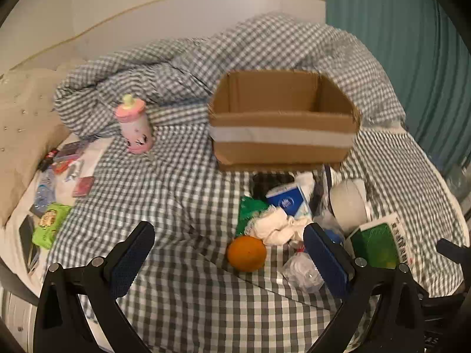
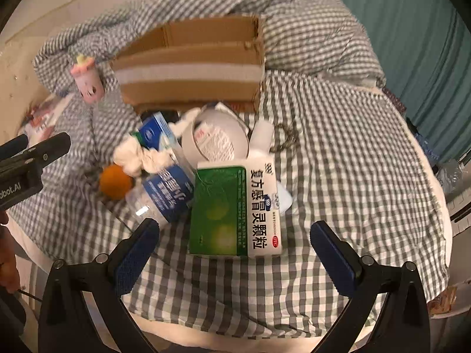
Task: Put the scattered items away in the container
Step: 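Grasp the green medicine box with the right tool while the left grasps the clear swab container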
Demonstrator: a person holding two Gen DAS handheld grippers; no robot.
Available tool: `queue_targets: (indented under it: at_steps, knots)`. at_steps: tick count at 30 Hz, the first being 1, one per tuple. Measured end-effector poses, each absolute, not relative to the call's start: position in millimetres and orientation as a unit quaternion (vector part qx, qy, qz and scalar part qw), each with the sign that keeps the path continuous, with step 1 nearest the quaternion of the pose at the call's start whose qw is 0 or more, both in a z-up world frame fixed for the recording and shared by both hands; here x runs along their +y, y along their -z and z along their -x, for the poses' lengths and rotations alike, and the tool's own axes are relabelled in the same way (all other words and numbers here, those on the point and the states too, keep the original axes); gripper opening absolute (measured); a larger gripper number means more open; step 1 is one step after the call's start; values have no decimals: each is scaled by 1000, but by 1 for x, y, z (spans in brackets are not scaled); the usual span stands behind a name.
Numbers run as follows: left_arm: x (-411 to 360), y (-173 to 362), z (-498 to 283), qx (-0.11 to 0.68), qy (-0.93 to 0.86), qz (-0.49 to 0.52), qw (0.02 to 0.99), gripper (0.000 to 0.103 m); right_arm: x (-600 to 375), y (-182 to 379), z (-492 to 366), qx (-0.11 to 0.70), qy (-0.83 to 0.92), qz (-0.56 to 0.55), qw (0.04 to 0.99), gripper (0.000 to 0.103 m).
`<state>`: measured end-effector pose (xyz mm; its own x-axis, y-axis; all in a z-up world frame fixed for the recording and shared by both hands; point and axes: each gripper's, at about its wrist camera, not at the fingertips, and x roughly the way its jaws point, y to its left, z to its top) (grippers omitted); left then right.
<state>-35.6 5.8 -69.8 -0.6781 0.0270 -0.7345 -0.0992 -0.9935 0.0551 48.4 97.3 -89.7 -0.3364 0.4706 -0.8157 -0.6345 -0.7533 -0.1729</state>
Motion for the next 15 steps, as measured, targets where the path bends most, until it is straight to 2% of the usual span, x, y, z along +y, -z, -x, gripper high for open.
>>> queue_targets:
  at_steps: [15]
  knots:
    - [32, 124, 82, 66, -890, 447, 64, 103, 136, 143, -40, 106, -772, 519, 352, 102]
